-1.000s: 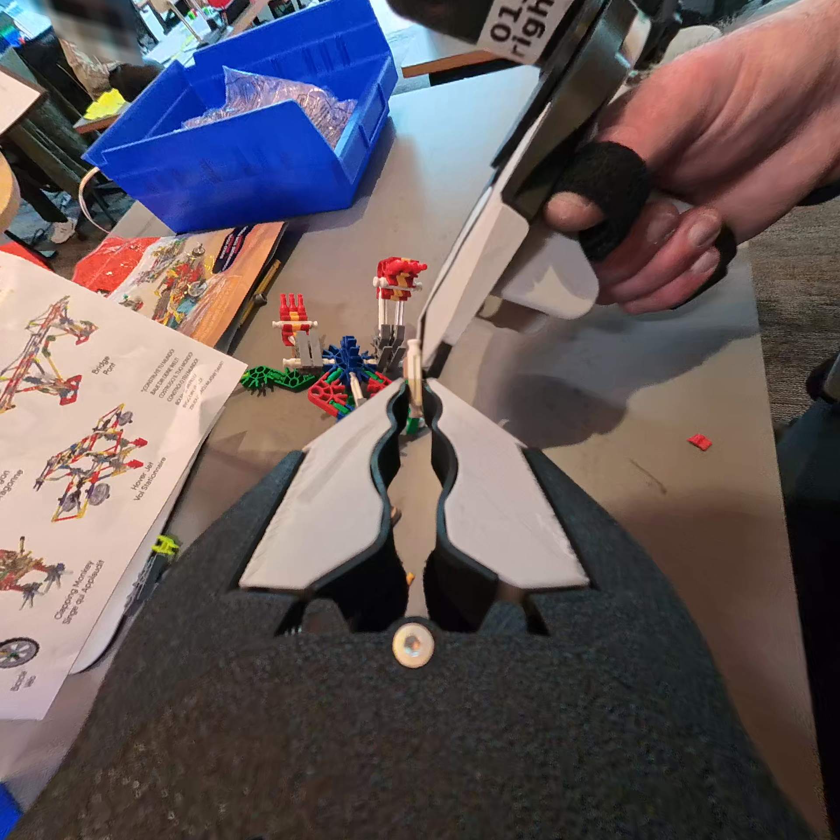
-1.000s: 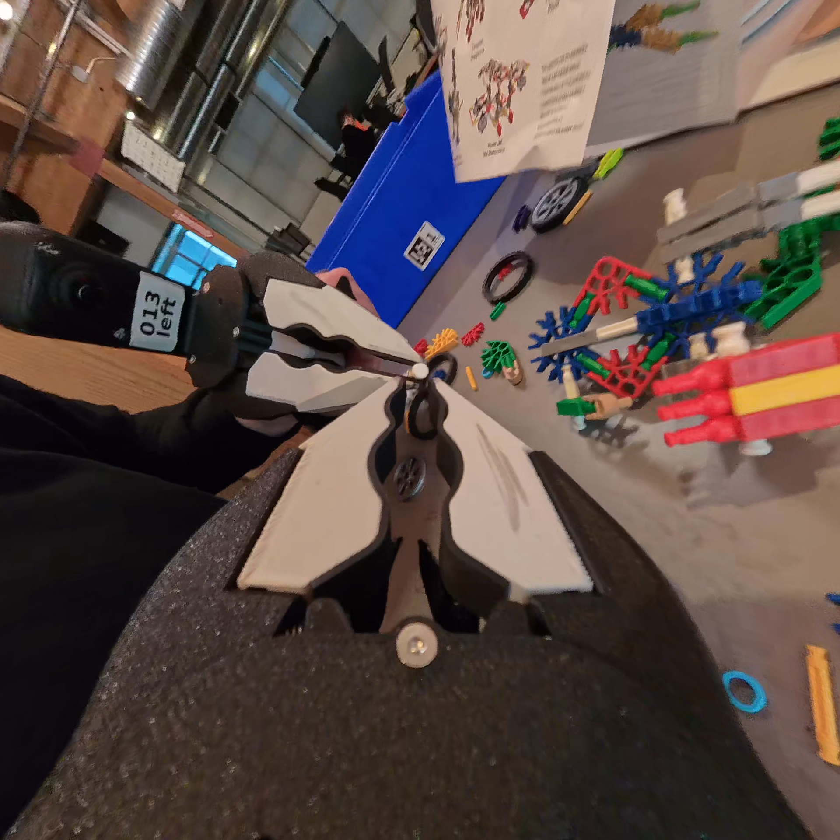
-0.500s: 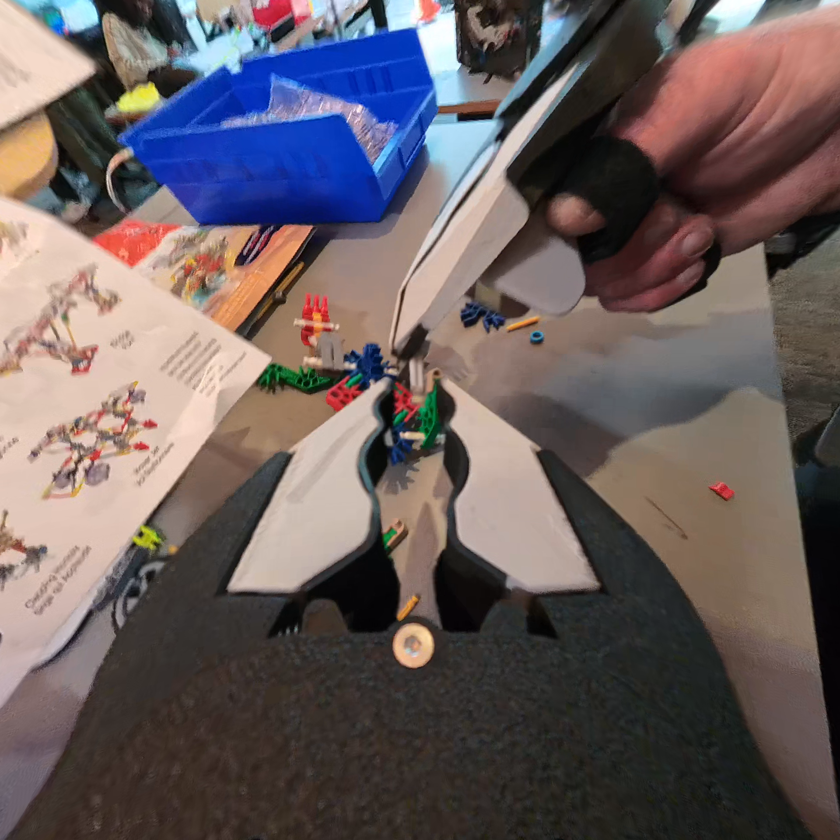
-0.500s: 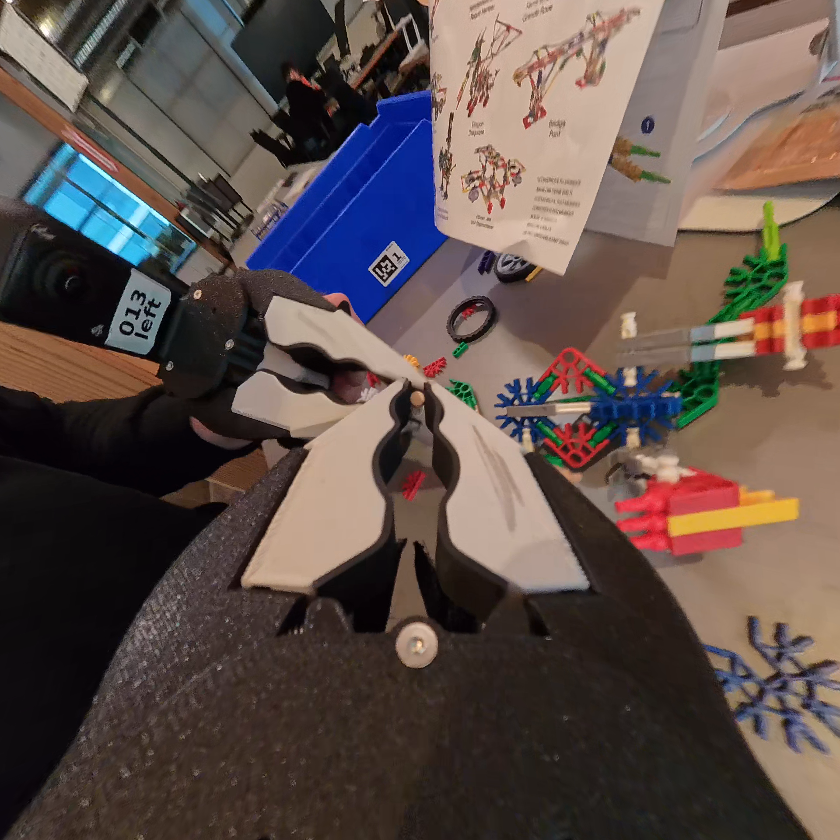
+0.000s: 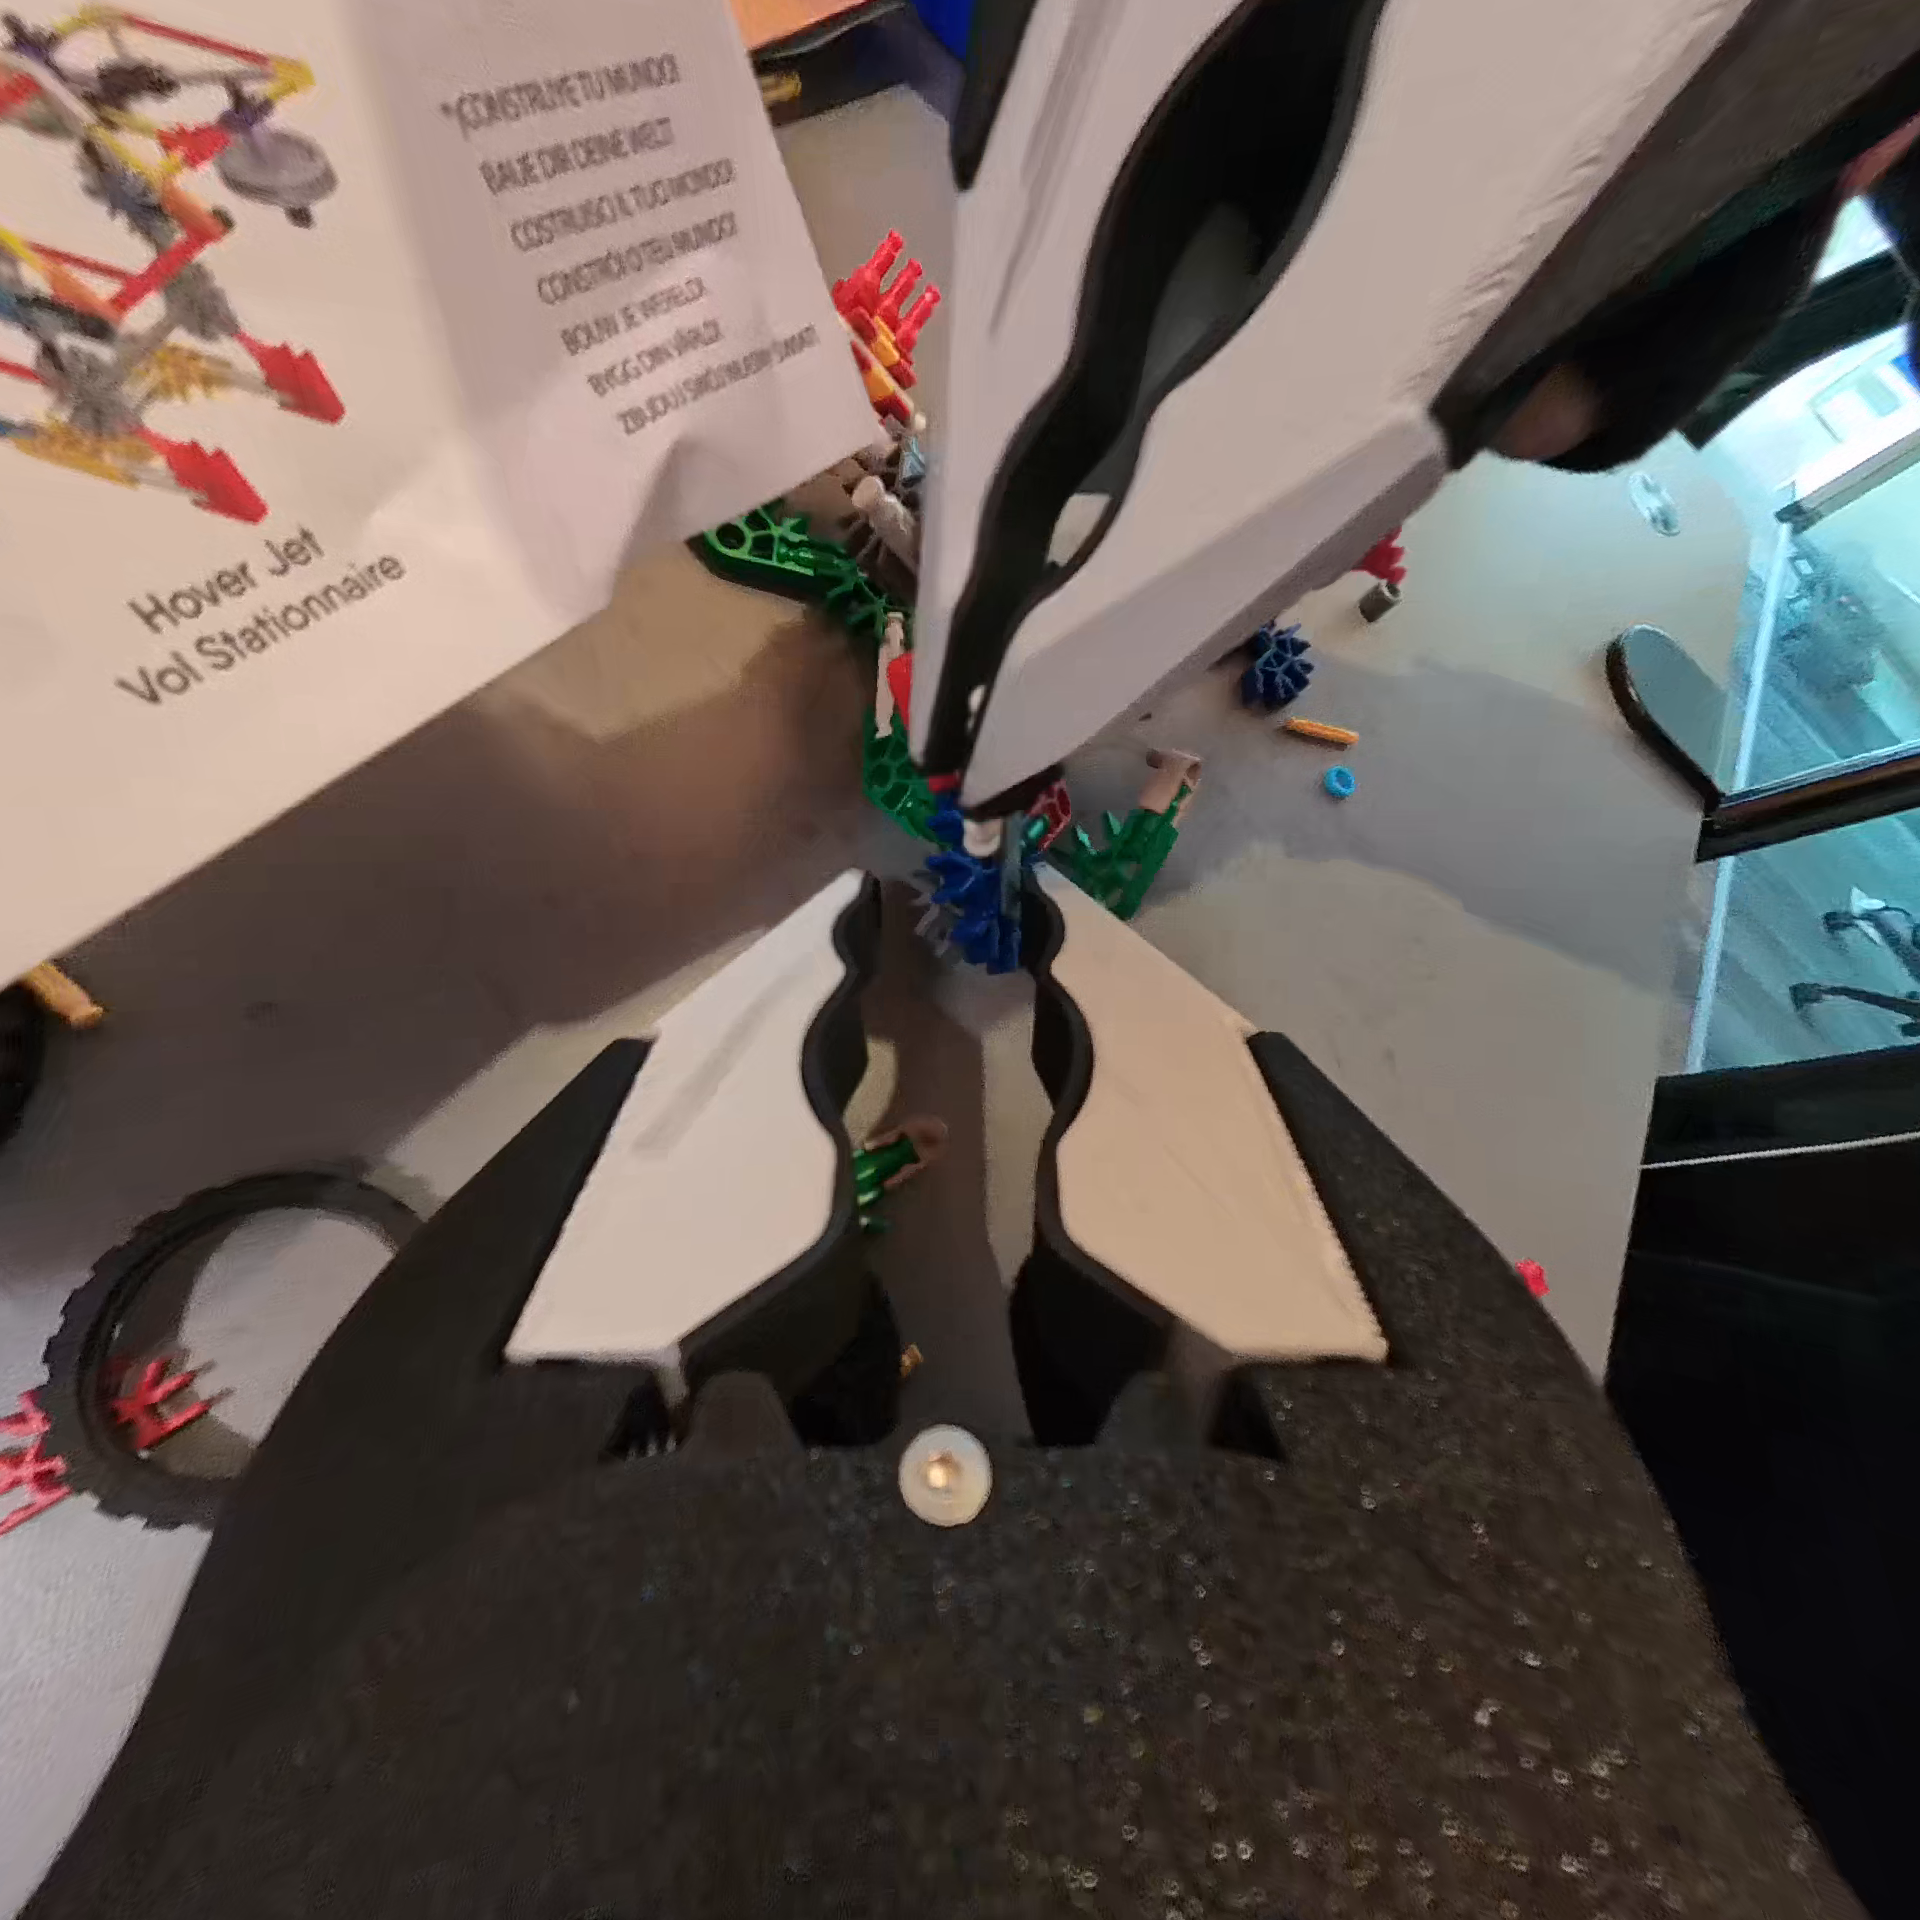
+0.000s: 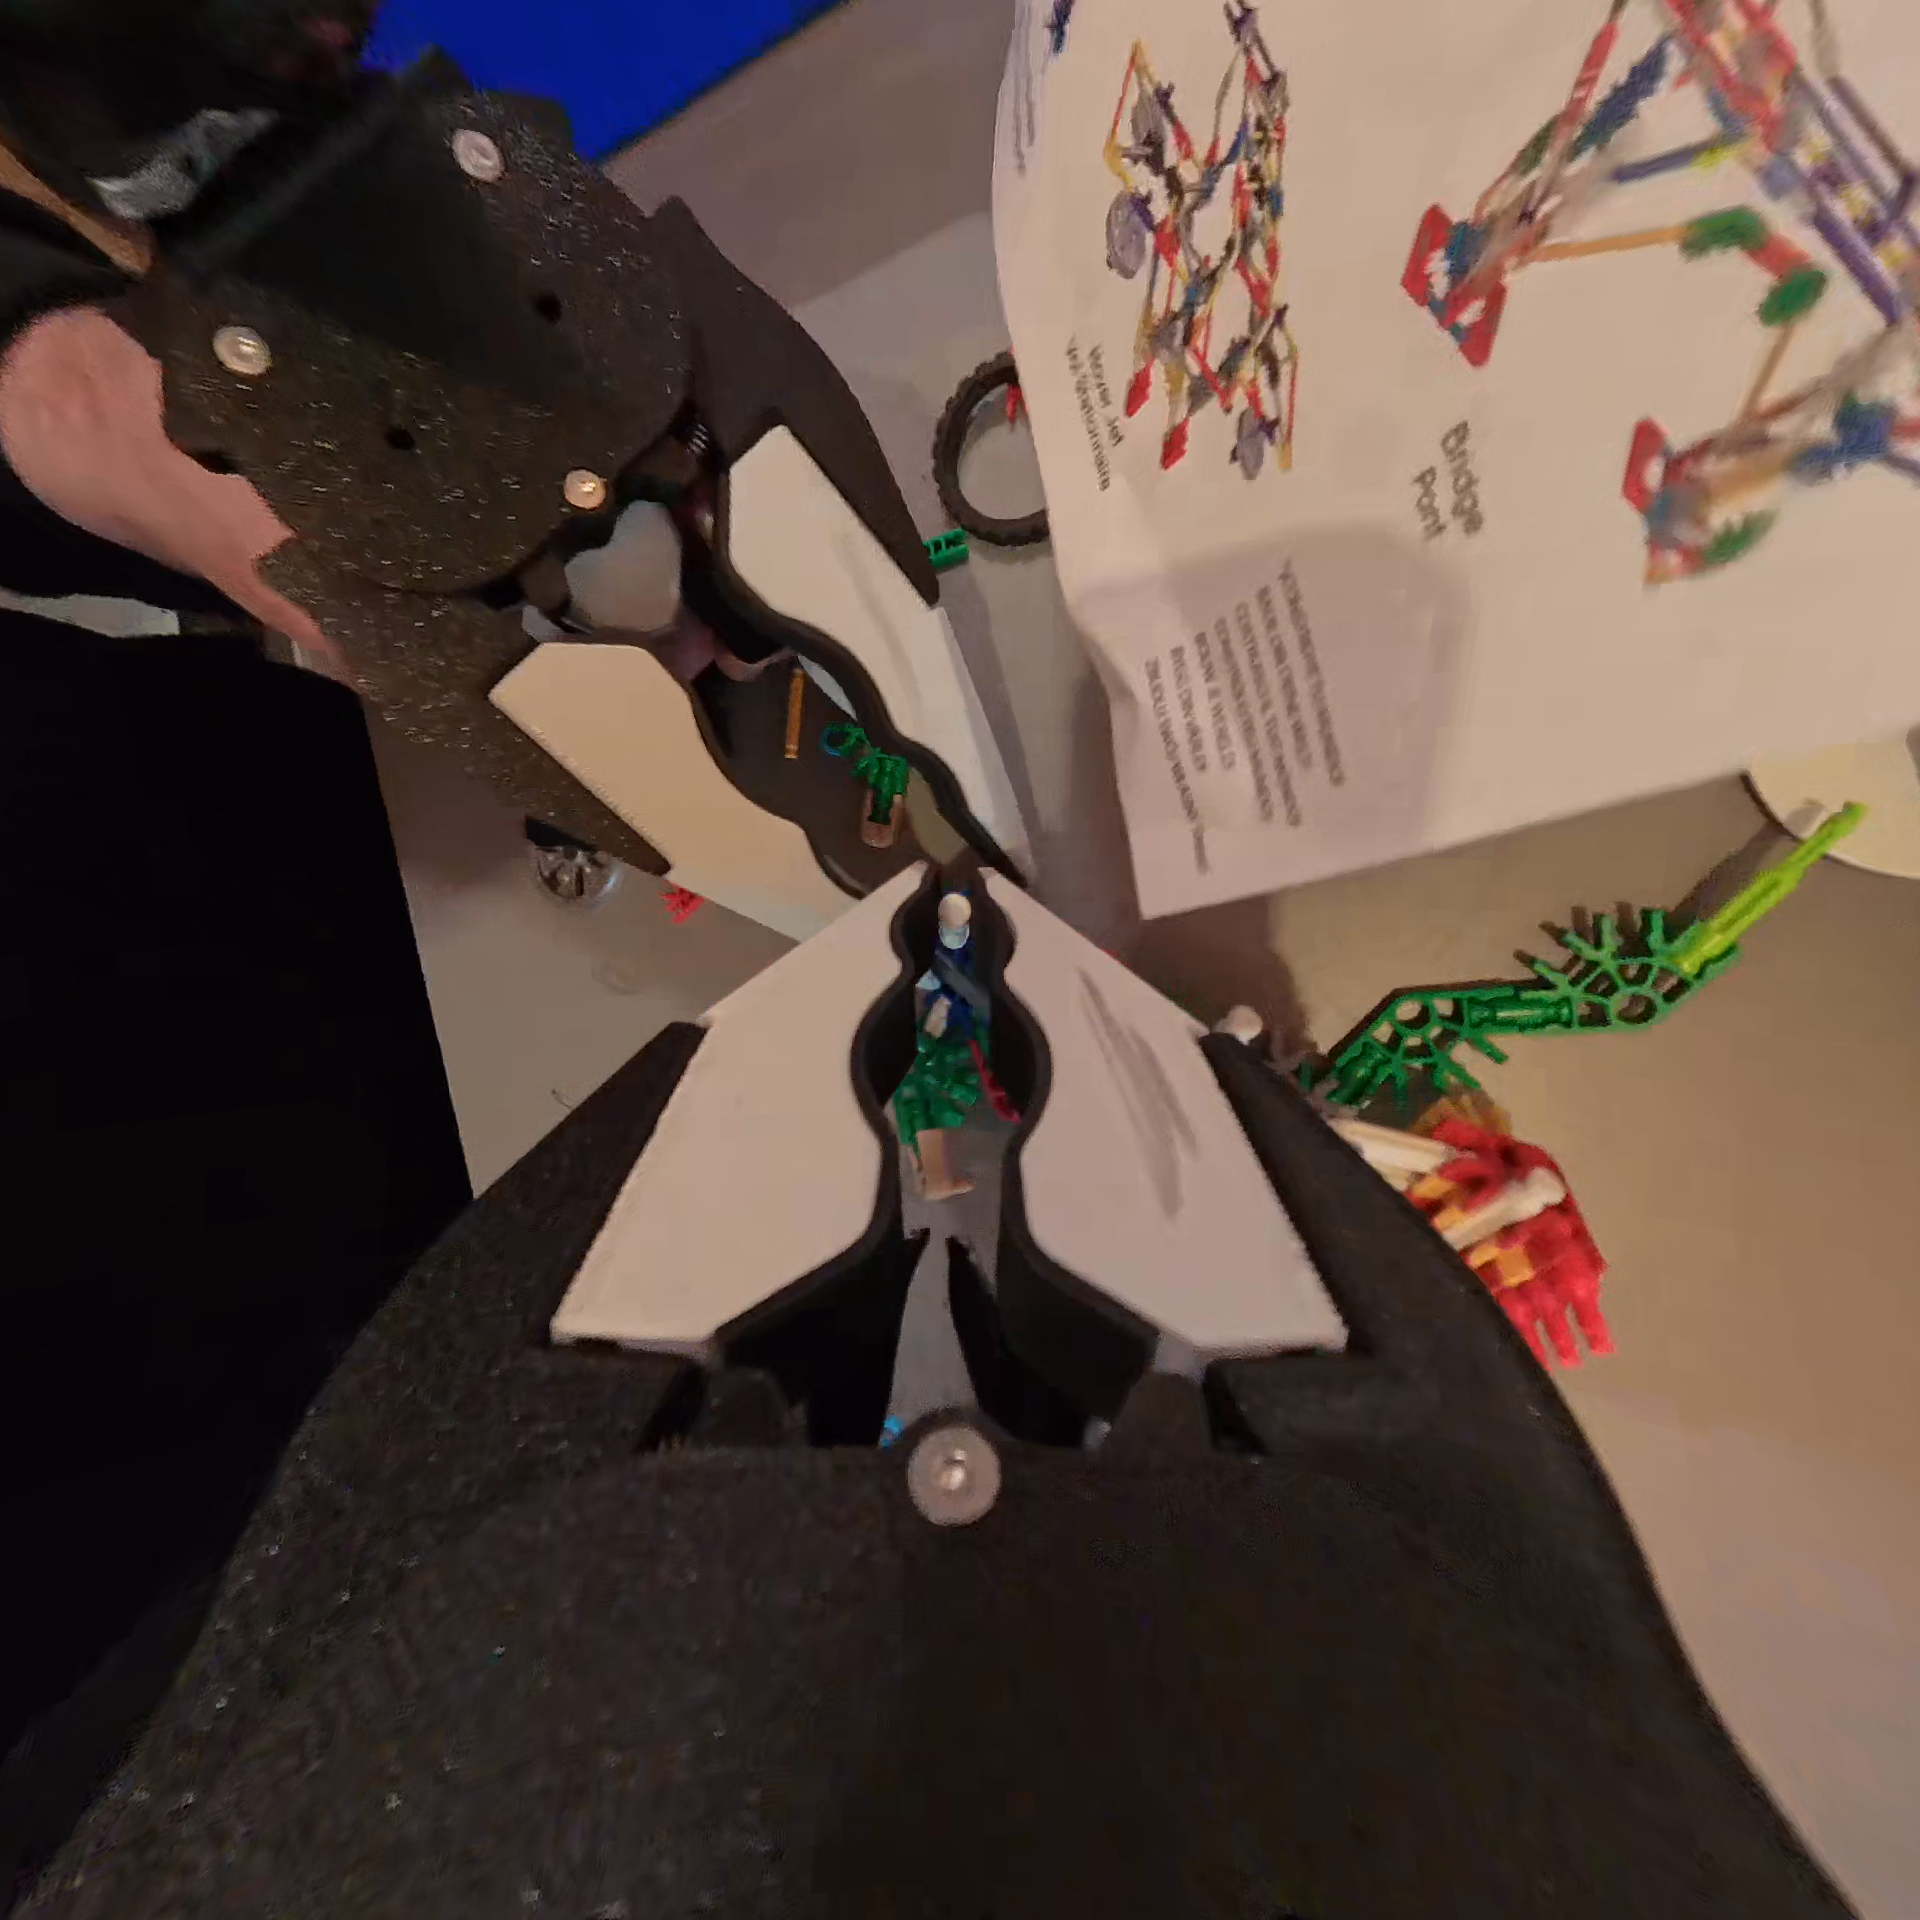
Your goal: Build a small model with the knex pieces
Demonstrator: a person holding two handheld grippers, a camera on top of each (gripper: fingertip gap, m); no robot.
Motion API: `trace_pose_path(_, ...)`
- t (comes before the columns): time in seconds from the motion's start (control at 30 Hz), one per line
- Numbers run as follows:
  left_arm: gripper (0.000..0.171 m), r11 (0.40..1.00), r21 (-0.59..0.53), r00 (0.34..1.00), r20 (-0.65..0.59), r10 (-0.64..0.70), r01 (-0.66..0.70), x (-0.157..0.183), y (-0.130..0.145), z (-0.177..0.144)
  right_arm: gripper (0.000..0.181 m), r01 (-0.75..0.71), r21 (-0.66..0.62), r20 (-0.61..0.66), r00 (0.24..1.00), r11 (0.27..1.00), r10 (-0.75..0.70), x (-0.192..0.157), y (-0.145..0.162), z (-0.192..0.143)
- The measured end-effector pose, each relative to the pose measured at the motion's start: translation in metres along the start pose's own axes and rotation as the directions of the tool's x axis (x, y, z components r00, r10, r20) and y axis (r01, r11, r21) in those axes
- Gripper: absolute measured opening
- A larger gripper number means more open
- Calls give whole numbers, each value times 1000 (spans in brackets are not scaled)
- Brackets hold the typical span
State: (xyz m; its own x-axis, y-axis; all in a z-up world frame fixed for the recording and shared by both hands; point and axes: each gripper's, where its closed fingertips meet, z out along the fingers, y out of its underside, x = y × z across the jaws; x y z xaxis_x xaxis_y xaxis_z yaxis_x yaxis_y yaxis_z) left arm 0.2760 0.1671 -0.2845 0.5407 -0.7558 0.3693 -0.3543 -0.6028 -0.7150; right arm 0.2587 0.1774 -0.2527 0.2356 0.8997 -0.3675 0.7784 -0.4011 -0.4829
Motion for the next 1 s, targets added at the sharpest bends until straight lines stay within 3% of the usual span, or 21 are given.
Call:
trace_pose_path(0.27,17,999,-34,995,-92,-31,28,4,1,5,4,40,-125,29,999,991,-37,5,2,7)
trace_pose_path(0.8,8,997,10,979,-190,-70,73,7,-15,12,5,-16,-99,72,997,995,24,10,3,6)
trace_pose_path(1.0,30,997,-40,981,-180,-68,62,3,-9,-1,4,-40,-23,86,995,999,42,6,-4,-5)
